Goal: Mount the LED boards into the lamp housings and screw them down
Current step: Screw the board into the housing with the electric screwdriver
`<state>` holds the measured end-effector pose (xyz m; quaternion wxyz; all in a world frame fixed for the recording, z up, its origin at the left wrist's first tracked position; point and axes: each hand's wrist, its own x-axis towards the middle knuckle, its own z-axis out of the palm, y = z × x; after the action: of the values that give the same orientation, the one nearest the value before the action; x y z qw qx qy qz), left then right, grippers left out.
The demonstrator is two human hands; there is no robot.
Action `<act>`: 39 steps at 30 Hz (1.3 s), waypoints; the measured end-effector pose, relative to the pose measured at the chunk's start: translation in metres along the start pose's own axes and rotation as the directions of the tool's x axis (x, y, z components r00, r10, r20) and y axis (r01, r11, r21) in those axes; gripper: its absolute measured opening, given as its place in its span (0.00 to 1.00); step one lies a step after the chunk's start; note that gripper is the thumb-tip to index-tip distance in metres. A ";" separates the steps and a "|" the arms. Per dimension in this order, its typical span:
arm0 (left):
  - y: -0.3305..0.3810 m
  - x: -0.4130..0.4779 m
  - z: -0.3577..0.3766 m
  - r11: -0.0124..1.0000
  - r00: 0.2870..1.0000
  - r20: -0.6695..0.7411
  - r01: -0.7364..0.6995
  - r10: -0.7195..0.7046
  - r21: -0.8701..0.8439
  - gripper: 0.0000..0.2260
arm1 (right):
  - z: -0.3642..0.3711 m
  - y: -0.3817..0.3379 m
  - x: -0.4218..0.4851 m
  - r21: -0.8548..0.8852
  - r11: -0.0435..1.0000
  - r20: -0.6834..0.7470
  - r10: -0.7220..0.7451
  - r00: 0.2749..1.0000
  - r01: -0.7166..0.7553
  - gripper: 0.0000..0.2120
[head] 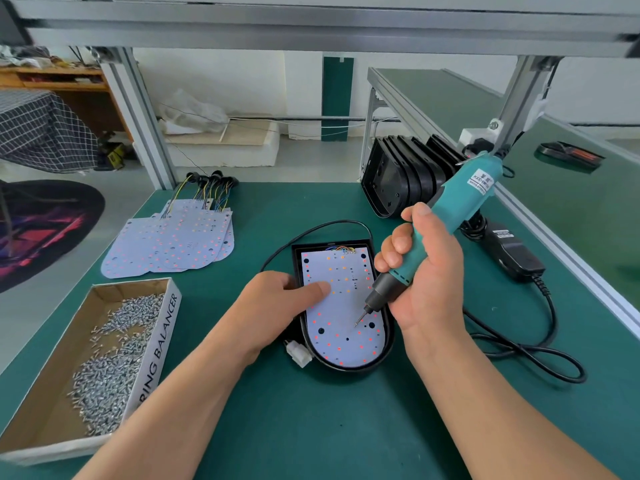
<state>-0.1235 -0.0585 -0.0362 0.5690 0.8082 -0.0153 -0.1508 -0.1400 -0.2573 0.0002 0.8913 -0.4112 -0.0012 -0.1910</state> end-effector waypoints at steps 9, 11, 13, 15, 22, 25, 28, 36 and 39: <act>0.002 0.000 0.005 0.999 0.996 -0.081 0.024 -0.022 0.031 0.30 | 0.007 0.007 -0.009 -0.105 0.994 0.064 -0.031 0.997 0.038 0.06; 0.004 0.000 0.004 0.999 0.997 -0.076 0.025 -0.022 0.038 0.35 | 0.008 0.008 -0.011 -0.114 0.992 0.082 -0.034 0.996 0.043 0.07; 0.005 0.000 0.003 0.998 0.997 -0.069 0.029 -0.025 0.049 0.36 | 0.009 0.008 -0.012 -0.117 0.992 0.098 -0.029 0.995 0.040 0.06; 0.006 -0.001 0.003 0.997 0.997 -0.068 0.036 -0.032 0.063 0.33 | 0.009 0.008 -0.013 -0.124 0.991 0.113 -0.026 0.993 0.040 0.06; 0.003 0.001 0.002 0.999 0.998 -0.057 0.027 -0.024 0.046 0.36 | 0.013 0.005 -0.018 -0.148 0.988 0.185 -0.019 0.983 0.047 0.06; 0.001 0.002 0.003 0.999 0.998 -0.053 0.024 -0.023 0.029 0.36 | 0.014 0.004 -0.020 -0.157 0.986 0.224 -0.013 0.975 0.050 0.07; 0.000 0.004 0.004 0.999 0.997 -0.064 0.034 -0.031 0.035 0.36 | 0.015 0.003 -0.023 -0.166 0.983 0.280 -0.024 0.960 0.073 0.05; 0.001 0.004 0.005 0.998 0.998 -0.062 0.033 -0.030 0.048 0.29 | 0.017 0.005 -0.030 -0.219 0.969 0.508 0.012 0.861 0.116 0.05; 0.001 0.005 0.005 0.998 0.998 -0.057 0.035 -0.032 0.047 0.28 | 0.015 0.003 -0.027 -0.220 0.973 0.541 0.059 0.839 0.073 0.06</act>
<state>-0.1196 -0.0642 -0.0384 0.5471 0.8257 0.0105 -0.1371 -0.1620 -0.2350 0.0034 0.7992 -0.5497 -0.2334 -0.0684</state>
